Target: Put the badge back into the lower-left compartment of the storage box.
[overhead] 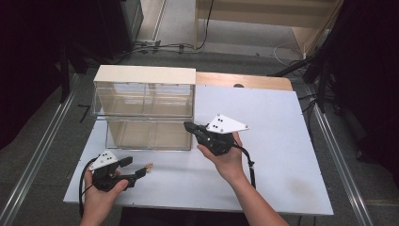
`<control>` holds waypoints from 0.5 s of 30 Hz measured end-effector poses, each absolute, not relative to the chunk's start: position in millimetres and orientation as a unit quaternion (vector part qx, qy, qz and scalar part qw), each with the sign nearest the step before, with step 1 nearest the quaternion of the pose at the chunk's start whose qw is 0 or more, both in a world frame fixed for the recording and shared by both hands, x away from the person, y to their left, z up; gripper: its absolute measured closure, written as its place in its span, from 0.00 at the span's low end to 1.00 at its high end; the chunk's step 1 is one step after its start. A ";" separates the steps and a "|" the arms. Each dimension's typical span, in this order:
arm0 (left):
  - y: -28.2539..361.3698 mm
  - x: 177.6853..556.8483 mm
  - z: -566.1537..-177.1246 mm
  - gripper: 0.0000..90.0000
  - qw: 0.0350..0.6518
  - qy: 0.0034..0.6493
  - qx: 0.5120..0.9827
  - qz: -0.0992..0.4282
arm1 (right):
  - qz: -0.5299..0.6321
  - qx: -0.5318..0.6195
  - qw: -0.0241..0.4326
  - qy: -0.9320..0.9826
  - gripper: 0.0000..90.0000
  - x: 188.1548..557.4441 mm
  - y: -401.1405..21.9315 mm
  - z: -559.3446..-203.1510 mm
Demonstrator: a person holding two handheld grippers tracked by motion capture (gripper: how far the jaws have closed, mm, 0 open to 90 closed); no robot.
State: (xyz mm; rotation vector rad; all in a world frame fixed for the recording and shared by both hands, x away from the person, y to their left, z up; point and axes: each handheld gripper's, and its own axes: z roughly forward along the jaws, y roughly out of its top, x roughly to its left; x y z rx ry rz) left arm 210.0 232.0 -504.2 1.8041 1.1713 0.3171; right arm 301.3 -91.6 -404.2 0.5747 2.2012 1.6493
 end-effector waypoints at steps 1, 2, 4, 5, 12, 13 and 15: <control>230.3 211.6 -505.1 0.31 0.462 0.478 0.736 0.129 | 0.579 0.202 0.164 0.773 0.98 300.9 -91.5 -404.0; 228.5 213.1 -506.0 0.32 0.460 0.479 0.736 0.130 | 0.580 0.201 0.164 0.773 0.98 300.5 -91.5 -403.8; 225.8 215.7 -507.3 0.35 0.450 0.477 0.743 0.133 | 0.580 0.199 0.163 0.773 0.98 299.8 -91.3 -403.6; 224.4 216.8 -507.9 0.36 0.446 0.478 0.744 0.136 | 0.581 0.199 0.162 0.773 0.98 299.5 -91.2 -403.6; 222.6 221.4 -511.4 0.50 0.427 0.489 0.747 0.147 | 0.580 0.195 0.160 0.774 0.98 298.1 -89.1 -404.5; 222.4 221.4 -511.4 0.53 0.425 0.489 0.747 0.148 | 0.580 0.195 0.160 0.775 0.98 298.2 -89.0 -404.6; 221.4 221.5 -511.6 0.56 0.420 0.489 0.750 0.150 | 0.580 0.195 0.160 0.775 0.98 298.2 -89.1 -404.6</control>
